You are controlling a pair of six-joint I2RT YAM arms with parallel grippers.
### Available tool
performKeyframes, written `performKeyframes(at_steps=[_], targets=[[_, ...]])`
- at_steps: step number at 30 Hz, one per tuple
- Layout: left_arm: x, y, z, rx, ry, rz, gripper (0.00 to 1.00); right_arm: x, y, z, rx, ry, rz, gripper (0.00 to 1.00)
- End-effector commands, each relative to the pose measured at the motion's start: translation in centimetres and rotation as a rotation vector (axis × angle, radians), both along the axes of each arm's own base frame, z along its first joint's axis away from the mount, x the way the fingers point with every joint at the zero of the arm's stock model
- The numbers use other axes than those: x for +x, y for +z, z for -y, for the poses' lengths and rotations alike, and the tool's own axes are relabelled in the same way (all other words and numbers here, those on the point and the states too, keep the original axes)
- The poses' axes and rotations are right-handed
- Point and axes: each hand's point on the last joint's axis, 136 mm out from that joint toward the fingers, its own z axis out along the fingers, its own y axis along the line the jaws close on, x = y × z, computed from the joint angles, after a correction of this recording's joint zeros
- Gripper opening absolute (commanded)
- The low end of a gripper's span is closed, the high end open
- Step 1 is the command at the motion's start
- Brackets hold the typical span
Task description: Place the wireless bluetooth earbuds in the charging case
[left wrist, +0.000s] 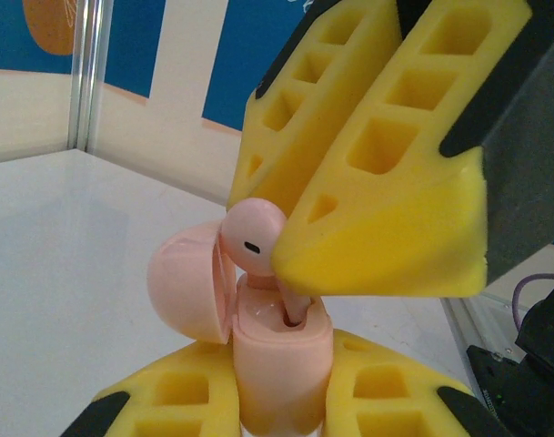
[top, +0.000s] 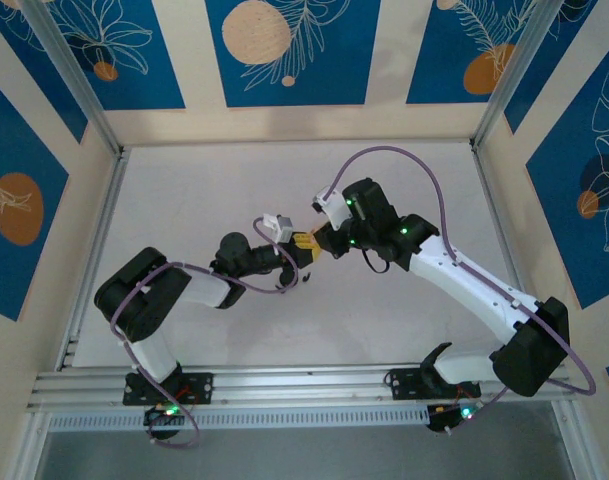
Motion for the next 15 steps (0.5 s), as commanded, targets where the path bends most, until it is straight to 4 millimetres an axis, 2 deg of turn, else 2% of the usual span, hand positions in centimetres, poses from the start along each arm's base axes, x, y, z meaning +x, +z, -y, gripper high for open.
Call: performKeyframes(at_steps=[1, 15], targets=[[0.5, 3.3, -0.4, -0.072, 0.028, 0.081, 0.12, -2.4, -1.0, 0.1, -0.017, 0.065, -0.057, 0.20], [0.1, 2.9, -0.3, -0.056, 0.007, 0.102, 0.12, -2.0, 2.2, 0.0, 0.096, 0.052, -0.051, 0.38]])
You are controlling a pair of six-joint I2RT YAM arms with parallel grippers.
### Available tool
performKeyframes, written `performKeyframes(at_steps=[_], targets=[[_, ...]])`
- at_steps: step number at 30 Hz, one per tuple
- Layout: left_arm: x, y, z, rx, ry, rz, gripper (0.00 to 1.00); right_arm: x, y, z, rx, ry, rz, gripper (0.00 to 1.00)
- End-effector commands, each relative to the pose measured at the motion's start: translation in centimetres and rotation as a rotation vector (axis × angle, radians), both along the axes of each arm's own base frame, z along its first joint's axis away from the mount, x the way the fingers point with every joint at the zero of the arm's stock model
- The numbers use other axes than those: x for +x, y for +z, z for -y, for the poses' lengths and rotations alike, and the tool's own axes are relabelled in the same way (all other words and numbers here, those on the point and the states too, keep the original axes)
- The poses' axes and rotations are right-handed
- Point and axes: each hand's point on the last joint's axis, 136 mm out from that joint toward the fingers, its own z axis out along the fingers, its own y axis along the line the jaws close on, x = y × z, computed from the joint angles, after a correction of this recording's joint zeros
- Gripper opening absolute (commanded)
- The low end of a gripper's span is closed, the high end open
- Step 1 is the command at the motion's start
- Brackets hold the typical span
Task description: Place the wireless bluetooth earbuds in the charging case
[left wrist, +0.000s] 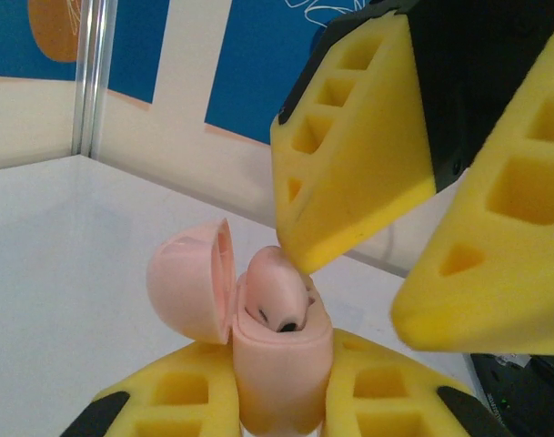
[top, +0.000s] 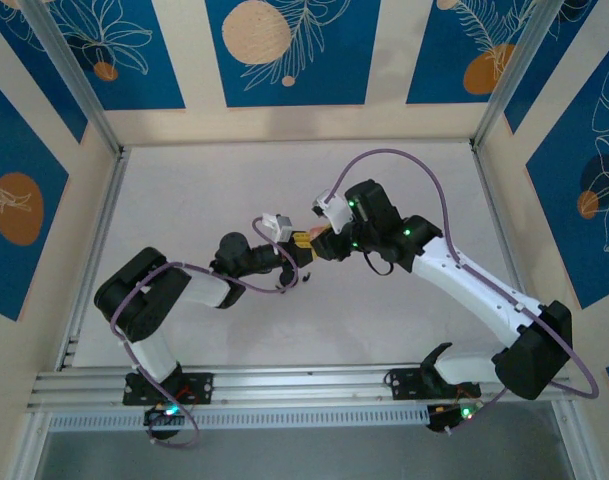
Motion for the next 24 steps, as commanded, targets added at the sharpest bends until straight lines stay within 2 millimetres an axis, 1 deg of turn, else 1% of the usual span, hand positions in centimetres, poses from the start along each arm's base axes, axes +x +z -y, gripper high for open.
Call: performKeyframes(at_steps=[1, 4, 6, 12, 16, 20, 24], targets=[[-0.1, 2.6, -0.2, -0.047, -0.003, 0.102, 0.12, -0.6, 2.3, 0.2, 0.063, 0.009, 0.004, 0.40], [-0.5, 2.2, -0.2, -0.030, -0.014, 0.137, 0.12, -0.6, 3.3, 0.2, 0.101, 0.011, -0.003, 0.47], [-0.7, 2.2, -0.2, -0.023, -0.017, 0.160, 0.12, -0.7, 3.9, 0.2, 0.126, 0.015, -0.008, 0.49], [-1.0, 1.9, -0.3, -0.009, -0.022, 0.190, 0.12, -0.9, 5.7, 0.3, 0.201, 0.032, -0.028, 0.52], [-1.2, 1.6, -0.3, 0.001, -0.027, 0.207, 0.12, -0.9, 6.1, 0.6, 0.229, 0.029, -0.046, 0.50], [-1.8, 1.2, -0.3, 0.019, -0.048, 0.251, 0.12, 0.0, 6.5, 1.7, 0.278, -0.023, -0.078, 0.49], [-2.5, 1.4, -0.2, 0.021, -0.084, 0.284, 0.12, 1.1, 6.4, 3.0, 0.367, -0.057, -0.187, 0.54]])
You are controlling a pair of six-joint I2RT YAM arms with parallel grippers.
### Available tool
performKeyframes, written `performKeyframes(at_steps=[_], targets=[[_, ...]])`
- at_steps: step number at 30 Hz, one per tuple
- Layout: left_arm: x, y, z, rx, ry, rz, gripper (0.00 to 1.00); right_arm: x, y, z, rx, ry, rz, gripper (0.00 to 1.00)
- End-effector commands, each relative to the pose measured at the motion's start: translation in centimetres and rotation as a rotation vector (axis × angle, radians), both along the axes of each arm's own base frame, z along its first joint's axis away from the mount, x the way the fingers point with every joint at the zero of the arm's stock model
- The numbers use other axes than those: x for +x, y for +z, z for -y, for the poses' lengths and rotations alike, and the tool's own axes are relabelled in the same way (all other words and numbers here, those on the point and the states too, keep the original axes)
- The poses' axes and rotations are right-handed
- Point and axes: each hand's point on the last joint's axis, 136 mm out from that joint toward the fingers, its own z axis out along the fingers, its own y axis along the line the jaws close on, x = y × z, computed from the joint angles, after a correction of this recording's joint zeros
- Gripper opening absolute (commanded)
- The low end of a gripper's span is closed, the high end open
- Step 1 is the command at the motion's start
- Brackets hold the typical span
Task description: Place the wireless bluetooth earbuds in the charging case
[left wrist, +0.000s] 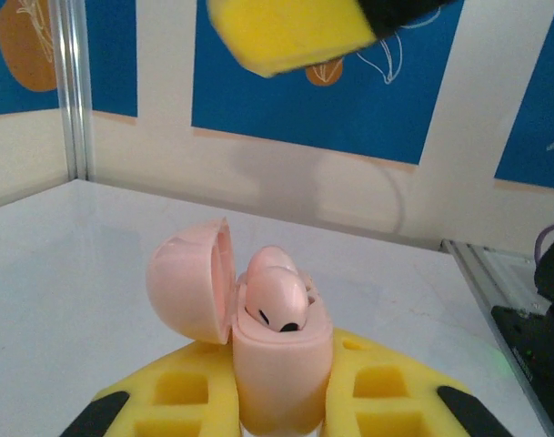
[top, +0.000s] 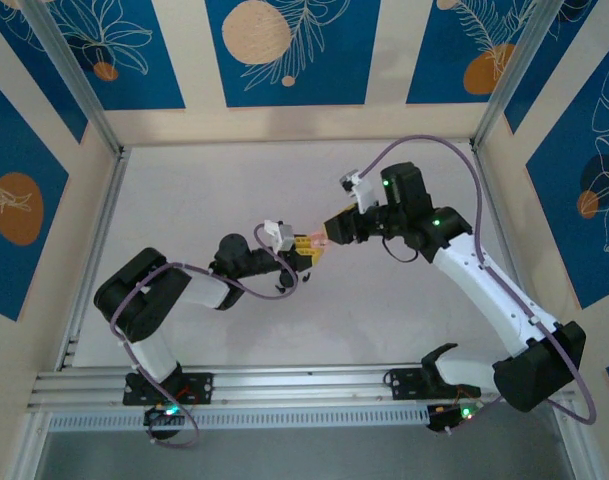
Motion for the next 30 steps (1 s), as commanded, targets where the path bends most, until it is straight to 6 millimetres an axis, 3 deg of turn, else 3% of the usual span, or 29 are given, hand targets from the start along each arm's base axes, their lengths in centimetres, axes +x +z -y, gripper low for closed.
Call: performKeyframes(at_steps=[1, 7, 18, 24, 30], targets=[[-1.4, 2.0, -0.2, -0.034, -0.059, 0.110, 0.12, -0.1, 1.4, 0.0, 0.132, 0.032, -0.095, 0.56], [-1.5, 2.6, -0.1, -0.044, -0.072, 0.111, 0.12, -0.1, 0.1, -1.3, 0.213, 0.127, -0.248, 0.60], [-0.9, 3.4, -0.1, -0.064, -0.046, 0.100, 0.12, -0.6, -2.8, -2.6, 0.200, 0.212, -0.386, 0.60], [-0.1, 3.4, 0.0, -0.074, -0.013, 0.067, 0.12, -2.1, -1.0, -2.6, 0.274, 0.281, -0.373, 0.53], [0.6, 3.4, 0.0, -0.083, 0.013, 0.030, 0.12, -3.0, 0.5, -0.9, 0.336, 0.265, -0.337, 0.43]])
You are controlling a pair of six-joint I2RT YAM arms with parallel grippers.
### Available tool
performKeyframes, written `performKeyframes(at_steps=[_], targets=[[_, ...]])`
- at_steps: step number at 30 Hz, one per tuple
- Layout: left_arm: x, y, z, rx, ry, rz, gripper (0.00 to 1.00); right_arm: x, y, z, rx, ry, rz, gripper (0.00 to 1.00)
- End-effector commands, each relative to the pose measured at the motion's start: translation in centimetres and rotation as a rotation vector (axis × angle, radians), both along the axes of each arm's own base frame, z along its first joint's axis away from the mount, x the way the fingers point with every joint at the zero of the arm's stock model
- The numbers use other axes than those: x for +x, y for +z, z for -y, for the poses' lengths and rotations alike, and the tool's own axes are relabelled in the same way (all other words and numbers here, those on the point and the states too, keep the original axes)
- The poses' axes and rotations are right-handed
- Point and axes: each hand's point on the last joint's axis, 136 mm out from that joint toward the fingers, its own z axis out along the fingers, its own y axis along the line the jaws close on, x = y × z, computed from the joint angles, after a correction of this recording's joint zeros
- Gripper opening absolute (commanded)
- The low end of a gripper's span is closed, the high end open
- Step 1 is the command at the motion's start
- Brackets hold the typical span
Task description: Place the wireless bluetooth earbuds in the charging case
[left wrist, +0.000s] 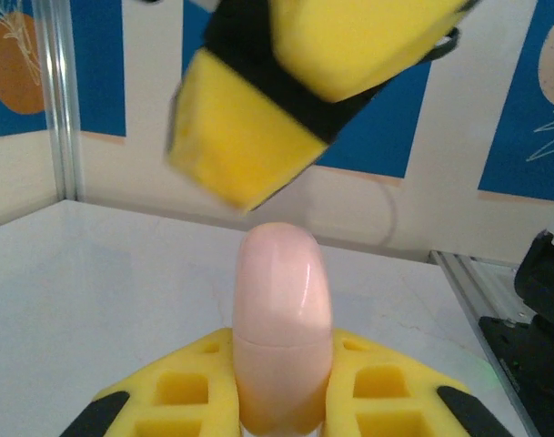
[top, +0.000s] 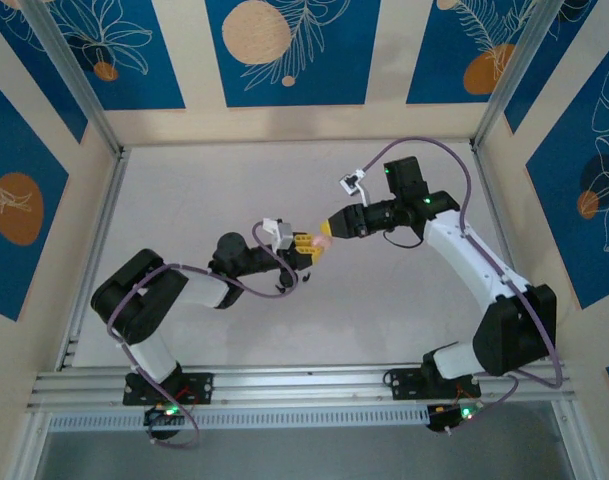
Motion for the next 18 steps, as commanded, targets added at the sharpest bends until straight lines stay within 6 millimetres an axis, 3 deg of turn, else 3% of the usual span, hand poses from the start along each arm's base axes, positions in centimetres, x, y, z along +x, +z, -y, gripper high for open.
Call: performKeyframes(at_steps=[1, 5, 8, 13, 18], targets=[[0.8, 1.9, -0.1, -0.051, 0.026, 0.017, 0.12, -1.7, 2.0, 1.0, 0.083, 0.017, 0.008, 0.42], [1.4, 1.7, 0.2, -0.059, 0.036, -0.024, 0.12, -1.1, 1.5, 2.3, 0.068, -0.053, -0.001, 0.42], [2.7, 1.1, 0.4, -0.077, 0.065, -0.120, 0.12, 0.8, -0.3, 4.0, -0.030, -0.198, -0.033, 0.43], [5.8, -1.7, 0.8, -0.118, 0.155, -0.373, 0.08, 3.0, -2.4, 7.0, -0.124, -0.388, -0.097, 0.44], [8.3, -5.5, 0.8, -0.147, 0.239, -0.589, 0.05, 3.6, -3.9, 8.5, -0.161, -0.484, -0.139, 0.44]])
